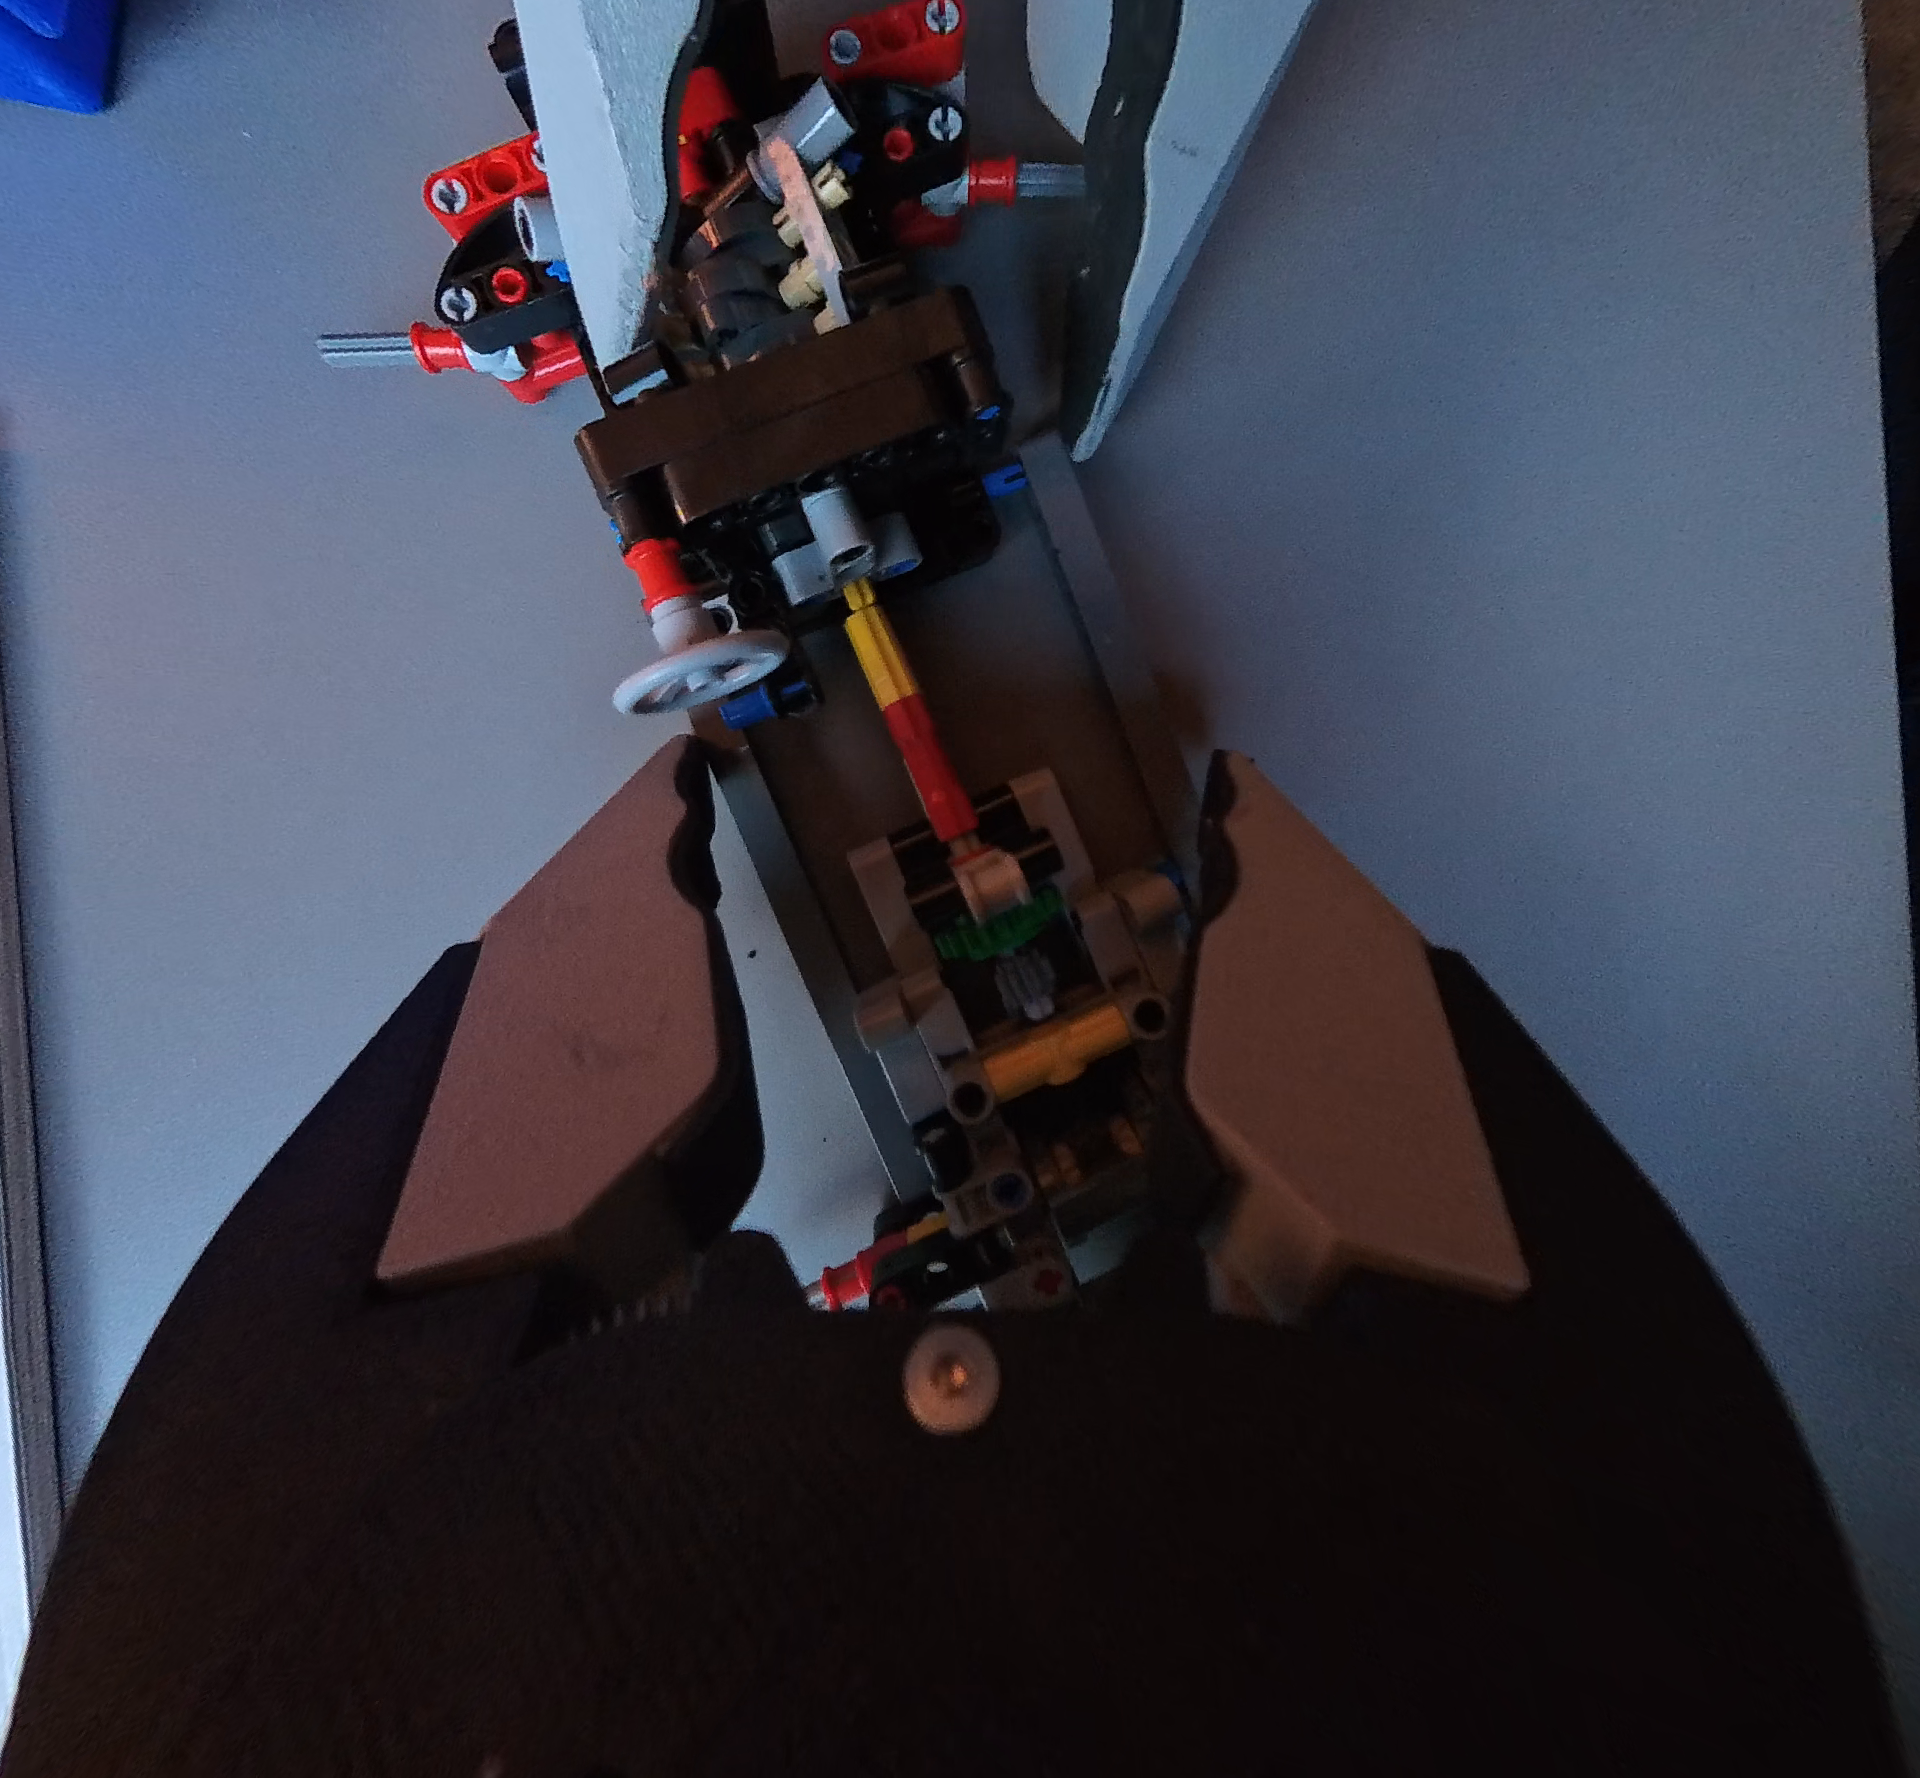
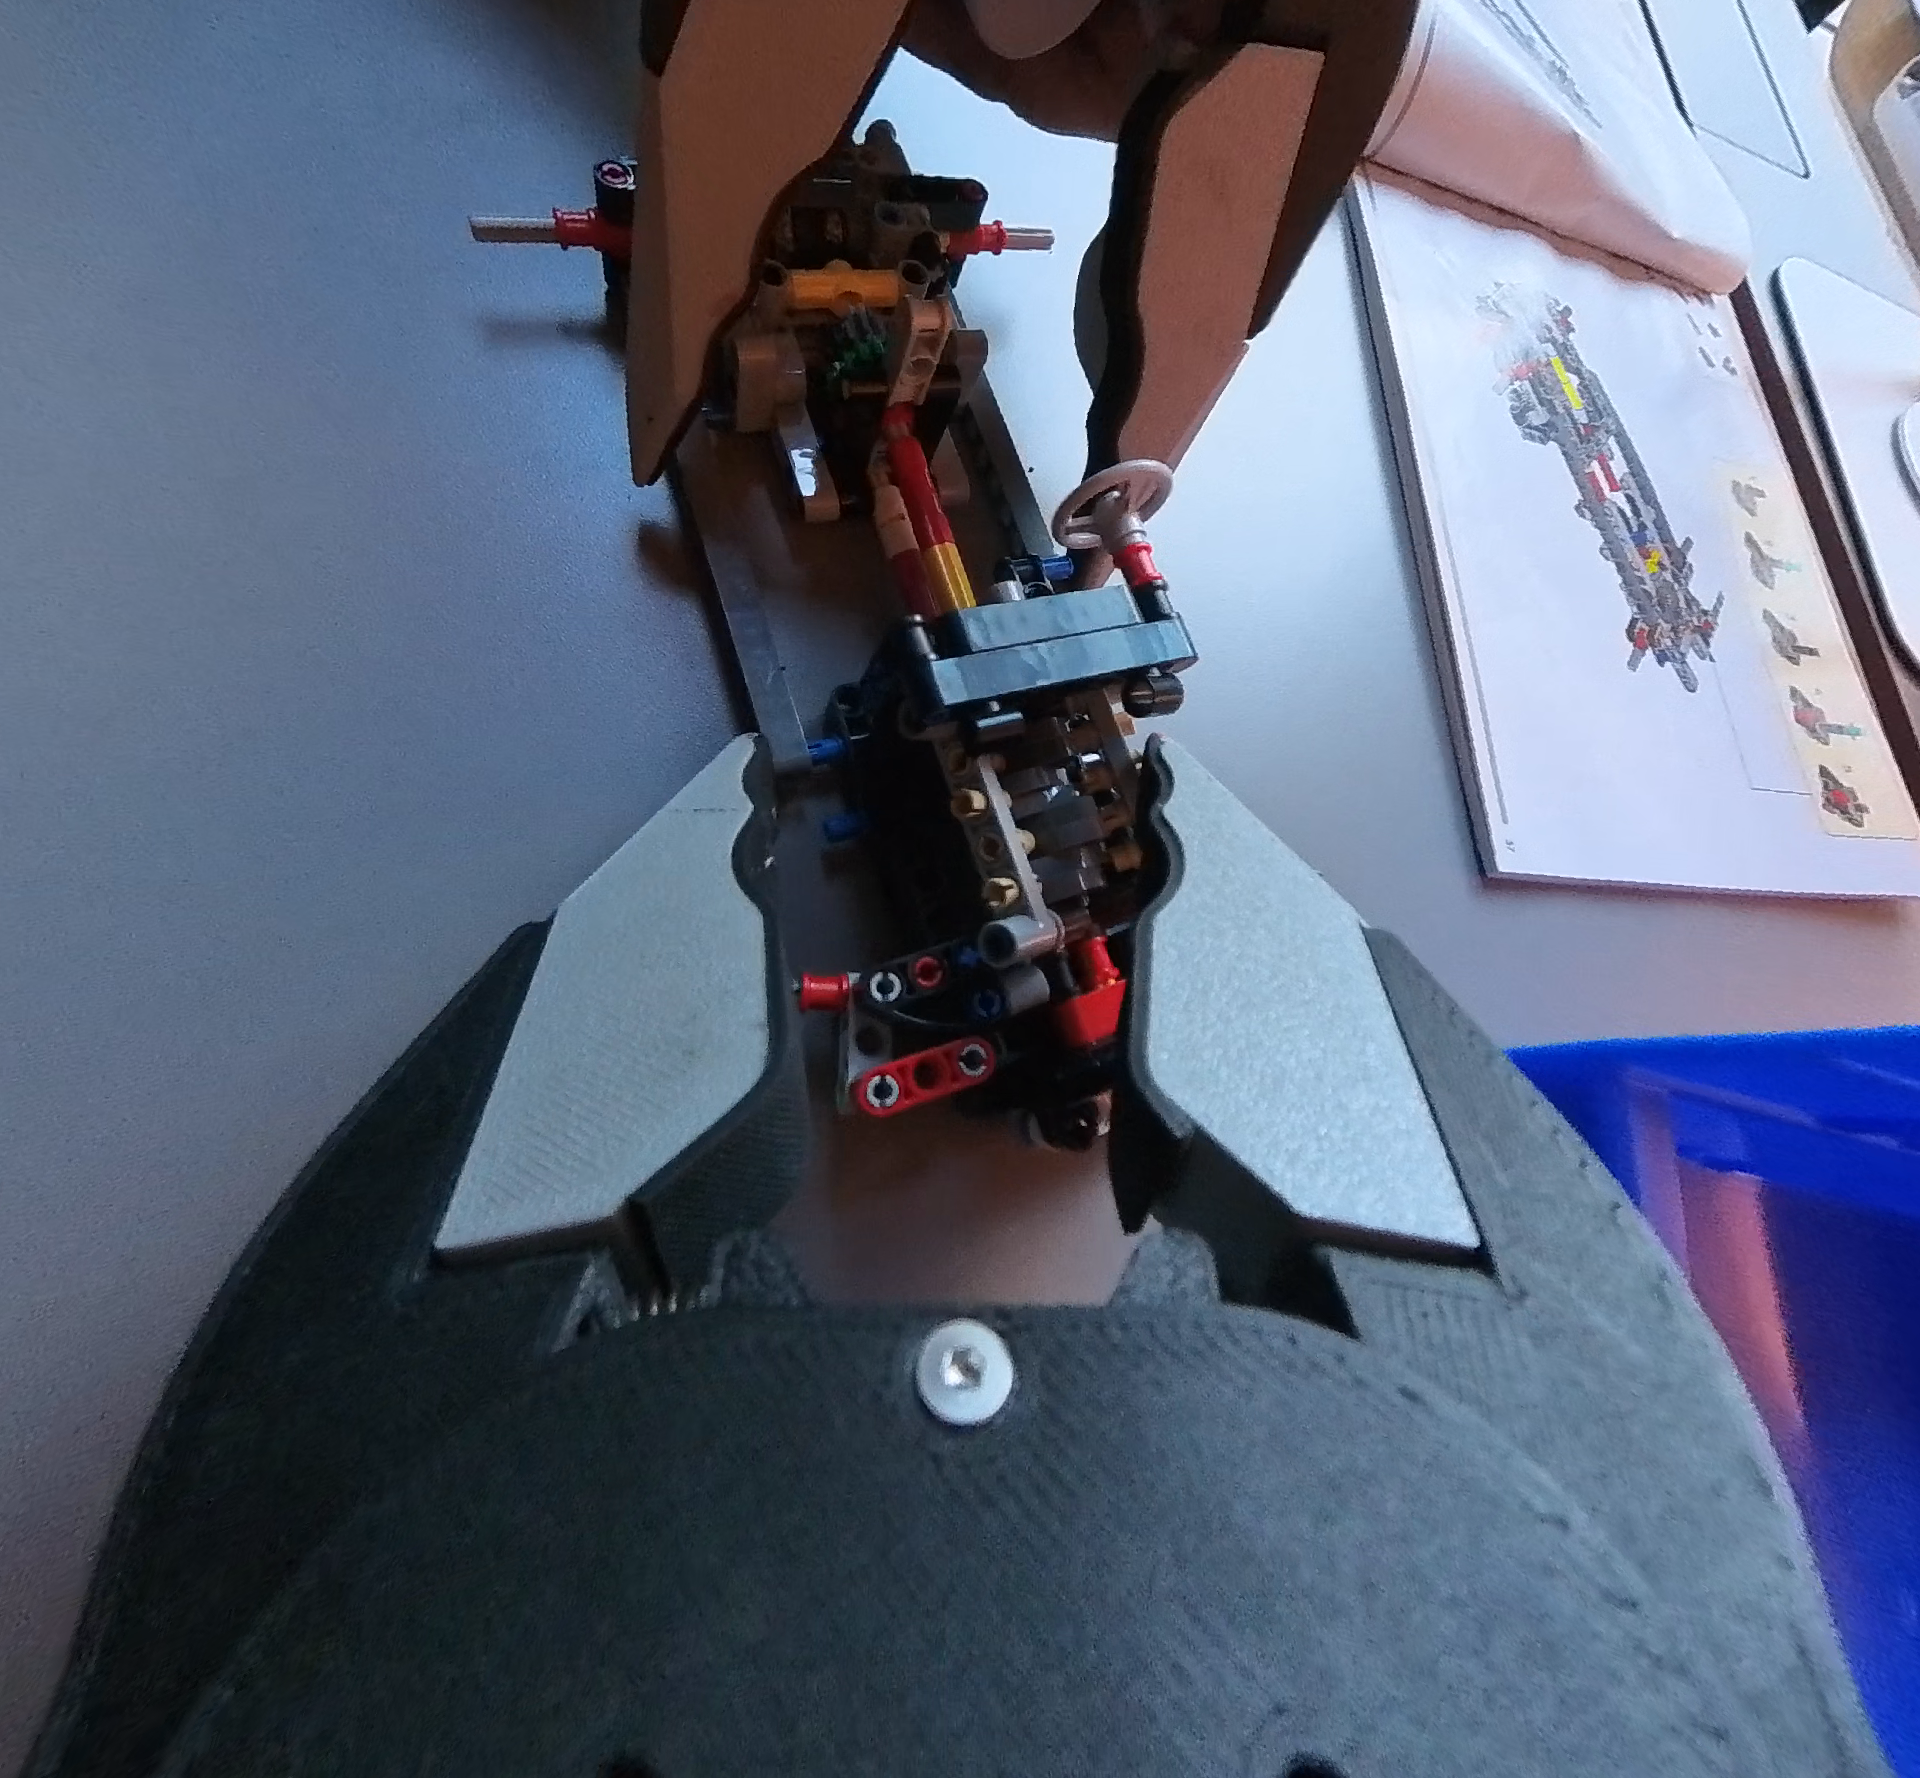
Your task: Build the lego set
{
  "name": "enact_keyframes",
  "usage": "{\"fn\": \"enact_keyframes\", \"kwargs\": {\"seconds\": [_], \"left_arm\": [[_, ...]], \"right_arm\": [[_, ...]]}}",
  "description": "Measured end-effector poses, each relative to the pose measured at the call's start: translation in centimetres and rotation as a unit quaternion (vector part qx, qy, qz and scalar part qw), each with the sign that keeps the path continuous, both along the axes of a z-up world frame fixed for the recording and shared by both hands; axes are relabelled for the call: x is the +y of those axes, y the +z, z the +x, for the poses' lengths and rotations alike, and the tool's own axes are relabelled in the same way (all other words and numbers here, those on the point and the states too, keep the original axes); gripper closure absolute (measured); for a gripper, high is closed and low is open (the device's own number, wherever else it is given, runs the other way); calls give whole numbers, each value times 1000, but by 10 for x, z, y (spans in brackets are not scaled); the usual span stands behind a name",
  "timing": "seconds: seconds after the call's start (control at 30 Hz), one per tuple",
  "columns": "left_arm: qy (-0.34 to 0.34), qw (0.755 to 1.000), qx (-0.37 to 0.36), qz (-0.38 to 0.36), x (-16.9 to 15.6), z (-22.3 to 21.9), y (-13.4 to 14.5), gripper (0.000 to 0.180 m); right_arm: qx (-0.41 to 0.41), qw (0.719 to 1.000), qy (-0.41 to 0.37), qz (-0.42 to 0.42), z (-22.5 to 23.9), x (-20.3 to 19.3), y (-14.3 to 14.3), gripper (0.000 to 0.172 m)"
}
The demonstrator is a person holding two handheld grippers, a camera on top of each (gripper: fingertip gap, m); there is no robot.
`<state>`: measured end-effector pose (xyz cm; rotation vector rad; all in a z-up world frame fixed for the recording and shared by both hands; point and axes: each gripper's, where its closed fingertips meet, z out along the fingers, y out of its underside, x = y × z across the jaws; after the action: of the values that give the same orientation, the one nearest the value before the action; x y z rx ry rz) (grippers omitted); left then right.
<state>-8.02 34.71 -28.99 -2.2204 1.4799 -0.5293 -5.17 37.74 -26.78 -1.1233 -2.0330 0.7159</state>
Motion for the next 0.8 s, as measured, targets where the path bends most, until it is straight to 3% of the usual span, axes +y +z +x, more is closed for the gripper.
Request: {"fn": "enact_keyframes", "kwargs": {"seconds": [0.6, 0.8], "left_arm": [[-4, 1000, 15, 6, -1, 0, -1, 89], [-3, 1000, 2, 0, -1, 0, 0, 90]], "right_arm": [[-11, 1000, -9, -12, -3, 5, -8, 88], [-15, 1000, -2, -15, -1, 0, -3, 100]]}}
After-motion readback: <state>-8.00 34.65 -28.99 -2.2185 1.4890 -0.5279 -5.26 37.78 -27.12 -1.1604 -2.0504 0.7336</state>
